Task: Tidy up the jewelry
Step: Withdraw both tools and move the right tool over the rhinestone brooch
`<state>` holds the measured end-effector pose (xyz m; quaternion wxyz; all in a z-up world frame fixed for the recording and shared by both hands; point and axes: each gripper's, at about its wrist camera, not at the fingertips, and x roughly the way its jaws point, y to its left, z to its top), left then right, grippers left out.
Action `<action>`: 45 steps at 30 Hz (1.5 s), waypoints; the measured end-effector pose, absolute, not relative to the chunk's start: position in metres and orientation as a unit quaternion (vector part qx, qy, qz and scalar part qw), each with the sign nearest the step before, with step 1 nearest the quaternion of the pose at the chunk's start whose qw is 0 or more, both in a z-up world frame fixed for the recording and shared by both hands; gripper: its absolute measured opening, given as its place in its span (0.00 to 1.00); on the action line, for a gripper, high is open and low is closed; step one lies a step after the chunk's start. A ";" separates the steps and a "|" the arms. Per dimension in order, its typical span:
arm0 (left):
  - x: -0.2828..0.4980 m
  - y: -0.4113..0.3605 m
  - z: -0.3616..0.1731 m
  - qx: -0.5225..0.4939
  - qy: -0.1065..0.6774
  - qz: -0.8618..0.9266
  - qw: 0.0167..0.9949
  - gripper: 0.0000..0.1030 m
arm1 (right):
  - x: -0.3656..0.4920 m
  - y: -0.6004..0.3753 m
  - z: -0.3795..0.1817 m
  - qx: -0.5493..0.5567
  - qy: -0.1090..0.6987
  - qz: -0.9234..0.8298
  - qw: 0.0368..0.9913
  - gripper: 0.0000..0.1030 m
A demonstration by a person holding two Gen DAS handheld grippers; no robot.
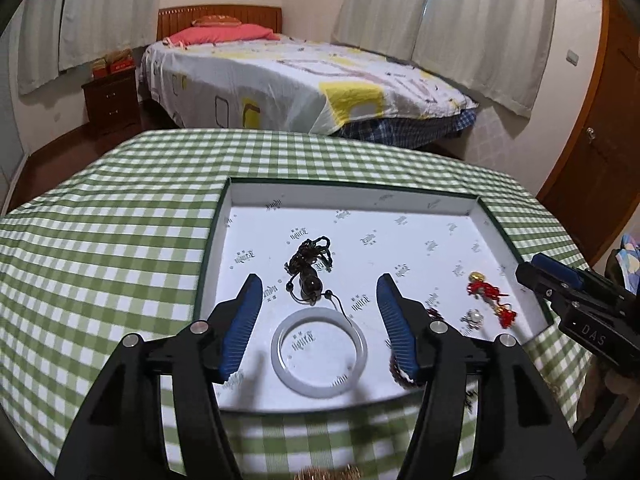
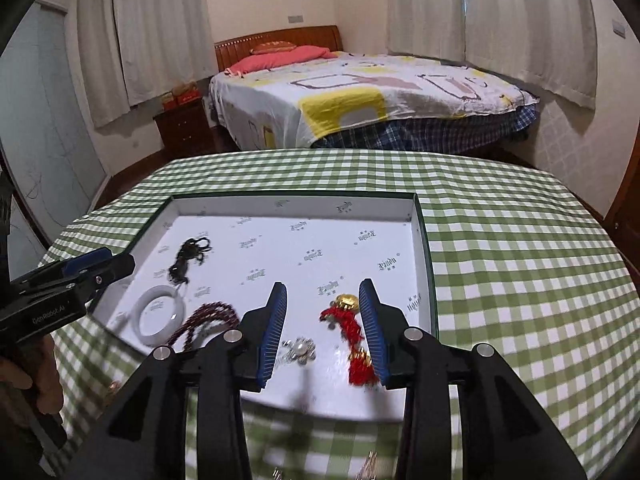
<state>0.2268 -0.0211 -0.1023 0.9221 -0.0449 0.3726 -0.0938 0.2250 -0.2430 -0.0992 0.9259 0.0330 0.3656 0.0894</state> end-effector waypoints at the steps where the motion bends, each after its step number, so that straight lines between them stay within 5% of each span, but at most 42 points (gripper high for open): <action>1: 0.219 -0.020 -0.098 -0.046 0.368 -0.093 0.924 0.56 | 0.220 -0.243 -0.097 0.032 0.364 0.089 0.927 0.37; 24: 0.111 -0.011 -0.101 -0.049 0.359 -0.065 0.930 0.56 | 0.128 -0.241 -0.113 0.028 0.365 0.090 0.926 0.37; 45: 0.098 -0.008 -0.119 -0.052 0.378 -0.058 0.922 0.56 | 0.117 -0.228 -0.131 0.020 0.386 0.101 0.917 0.37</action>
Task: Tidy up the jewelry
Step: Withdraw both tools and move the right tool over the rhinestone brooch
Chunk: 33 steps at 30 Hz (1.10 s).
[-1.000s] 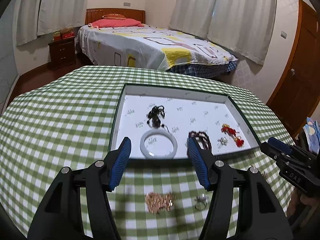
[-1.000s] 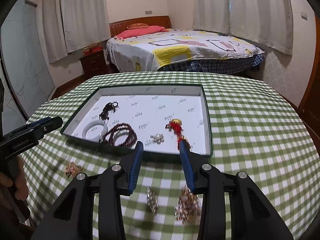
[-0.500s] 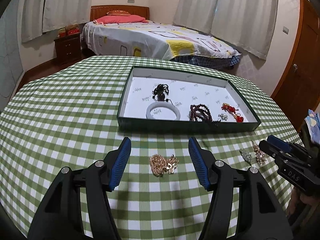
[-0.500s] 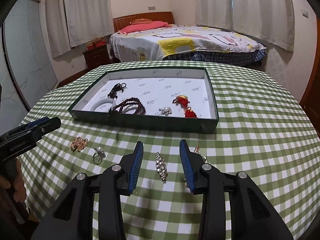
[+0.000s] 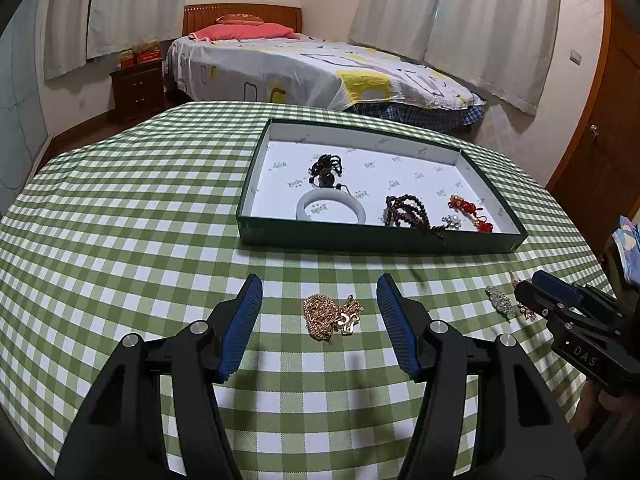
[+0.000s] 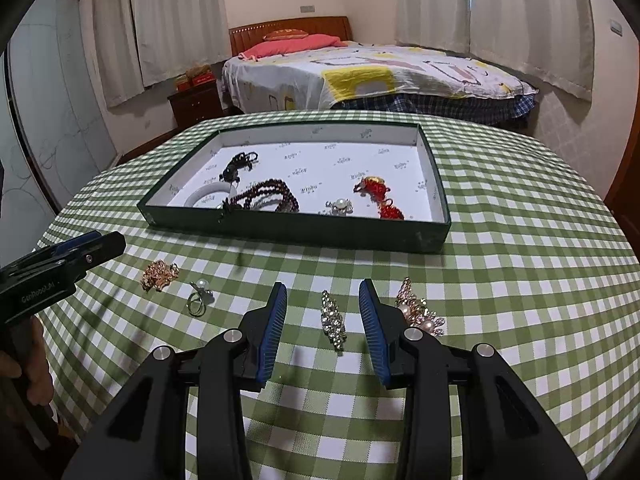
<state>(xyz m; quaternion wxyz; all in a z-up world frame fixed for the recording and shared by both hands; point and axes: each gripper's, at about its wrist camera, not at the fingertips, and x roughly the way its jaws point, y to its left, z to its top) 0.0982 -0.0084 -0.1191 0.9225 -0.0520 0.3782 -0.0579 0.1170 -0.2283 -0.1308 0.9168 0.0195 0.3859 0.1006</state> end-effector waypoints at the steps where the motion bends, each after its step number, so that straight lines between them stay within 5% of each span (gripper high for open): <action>1: 0.099 -0.008 -0.121 -0.051 0.380 -0.056 0.922 0.56 | 0.118 -0.228 -0.132 0.019 0.388 0.101 0.916 0.37; 24: 0.107 -0.006 -0.146 -0.048 0.406 -0.049 0.911 0.56 | 0.138 -0.217 -0.160 0.004 0.440 0.103 0.892 0.35; 30: 0.109 -0.009 -0.149 -0.048 0.410 -0.052 0.909 0.56 | 0.137 -0.214 -0.160 -0.002 0.441 0.107 0.891 0.14; 33: 0.110 -0.012 -0.149 -0.046 0.411 -0.055 0.909 0.56 | 0.134 -0.213 -0.160 -0.002 0.440 0.111 0.891 0.14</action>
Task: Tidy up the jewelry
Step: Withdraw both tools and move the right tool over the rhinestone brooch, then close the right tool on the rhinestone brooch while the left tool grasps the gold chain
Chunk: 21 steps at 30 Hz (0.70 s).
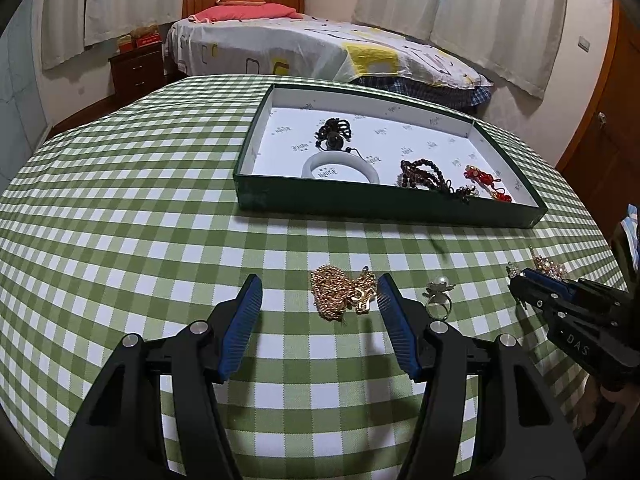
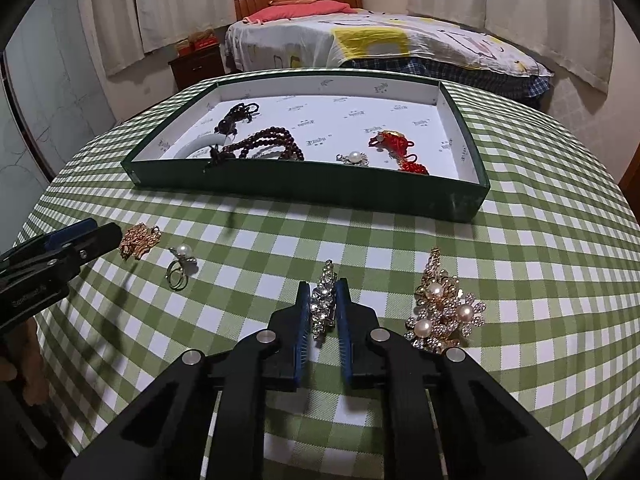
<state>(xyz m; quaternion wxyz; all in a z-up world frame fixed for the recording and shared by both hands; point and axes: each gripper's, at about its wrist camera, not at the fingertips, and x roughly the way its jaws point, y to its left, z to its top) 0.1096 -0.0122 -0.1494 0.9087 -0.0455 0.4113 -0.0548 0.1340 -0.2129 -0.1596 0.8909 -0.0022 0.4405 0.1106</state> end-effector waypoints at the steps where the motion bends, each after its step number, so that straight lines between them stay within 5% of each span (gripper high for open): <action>1: 0.111 -0.014 -0.150 -0.044 0.411 -0.056 0.909 0.56 | 0.133 -0.212 -0.159 -0.003 0.440 0.111 0.891 0.13; 16: 0.129 -0.029 -0.164 -0.031 0.436 -0.083 0.896 0.45 | 0.129 -0.214 -0.159 0.001 0.439 0.117 0.891 0.13; 21: 0.129 -0.030 -0.164 -0.023 0.437 -0.083 0.895 0.27 | 0.130 -0.214 -0.159 0.004 0.439 0.118 0.891 0.13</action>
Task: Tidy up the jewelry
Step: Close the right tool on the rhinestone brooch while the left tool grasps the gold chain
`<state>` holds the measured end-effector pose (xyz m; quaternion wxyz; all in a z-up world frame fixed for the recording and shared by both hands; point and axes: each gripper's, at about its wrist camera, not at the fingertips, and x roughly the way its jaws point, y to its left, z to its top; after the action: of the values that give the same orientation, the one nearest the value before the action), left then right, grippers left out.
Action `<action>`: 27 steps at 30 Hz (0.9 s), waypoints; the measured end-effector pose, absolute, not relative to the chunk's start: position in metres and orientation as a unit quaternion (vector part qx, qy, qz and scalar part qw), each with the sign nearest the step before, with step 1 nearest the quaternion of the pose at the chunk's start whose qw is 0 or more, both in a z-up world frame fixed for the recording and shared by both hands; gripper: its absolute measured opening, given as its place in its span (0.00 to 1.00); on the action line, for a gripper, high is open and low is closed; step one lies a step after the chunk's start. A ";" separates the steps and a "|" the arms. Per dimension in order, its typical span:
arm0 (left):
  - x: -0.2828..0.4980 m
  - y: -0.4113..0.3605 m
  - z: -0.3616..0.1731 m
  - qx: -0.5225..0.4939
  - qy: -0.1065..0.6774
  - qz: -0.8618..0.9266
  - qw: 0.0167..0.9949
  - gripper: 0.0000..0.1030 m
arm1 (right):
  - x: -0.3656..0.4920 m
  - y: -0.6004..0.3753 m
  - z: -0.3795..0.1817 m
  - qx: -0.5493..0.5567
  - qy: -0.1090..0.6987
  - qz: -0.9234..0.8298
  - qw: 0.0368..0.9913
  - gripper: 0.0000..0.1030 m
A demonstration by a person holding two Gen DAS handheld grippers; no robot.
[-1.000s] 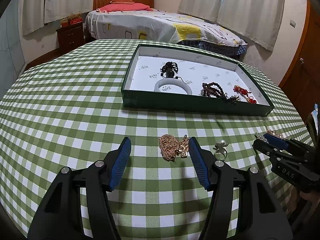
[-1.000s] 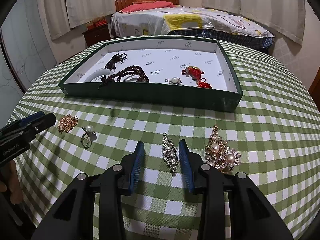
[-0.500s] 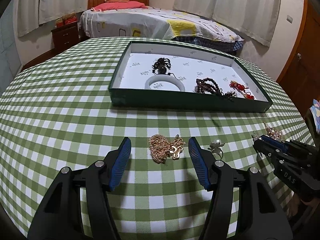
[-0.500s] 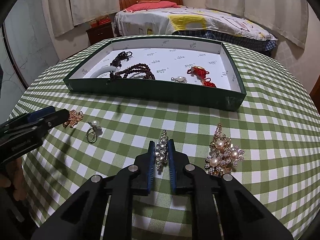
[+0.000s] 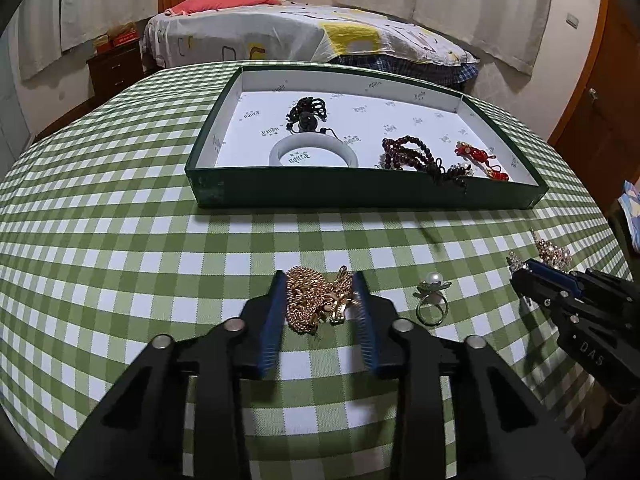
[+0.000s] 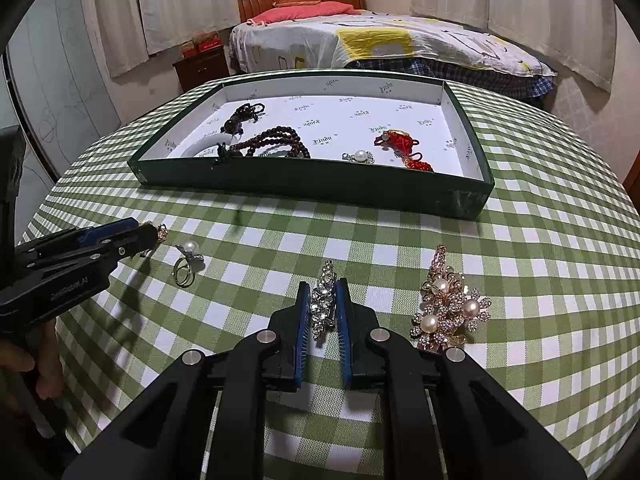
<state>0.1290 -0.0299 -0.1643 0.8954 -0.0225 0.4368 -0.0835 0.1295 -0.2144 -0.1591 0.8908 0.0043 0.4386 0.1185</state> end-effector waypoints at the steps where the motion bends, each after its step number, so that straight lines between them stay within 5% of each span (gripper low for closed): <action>1: 0.129 -0.029 -0.164 -0.022 0.437 -0.083 0.895 0.24 | 0.130 -0.215 -0.159 0.004 0.439 0.119 0.891 0.13; 4: 0.130 -0.025 -0.165 -0.028 0.438 -0.080 0.895 0.16 | 0.129 -0.215 -0.159 0.004 0.439 0.118 0.891 0.13; 27: 0.119 -0.012 -0.152 -0.034 0.421 -0.080 0.903 0.13 | 0.129 -0.215 -0.159 0.006 0.438 0.118 0.891 0.13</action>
<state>0.1187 -0.0119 -0.1516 0.9030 -0.0336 0.4207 -0.0800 0.1287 -0.2149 -0.1586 0.8911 0.0057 0.4381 0.1185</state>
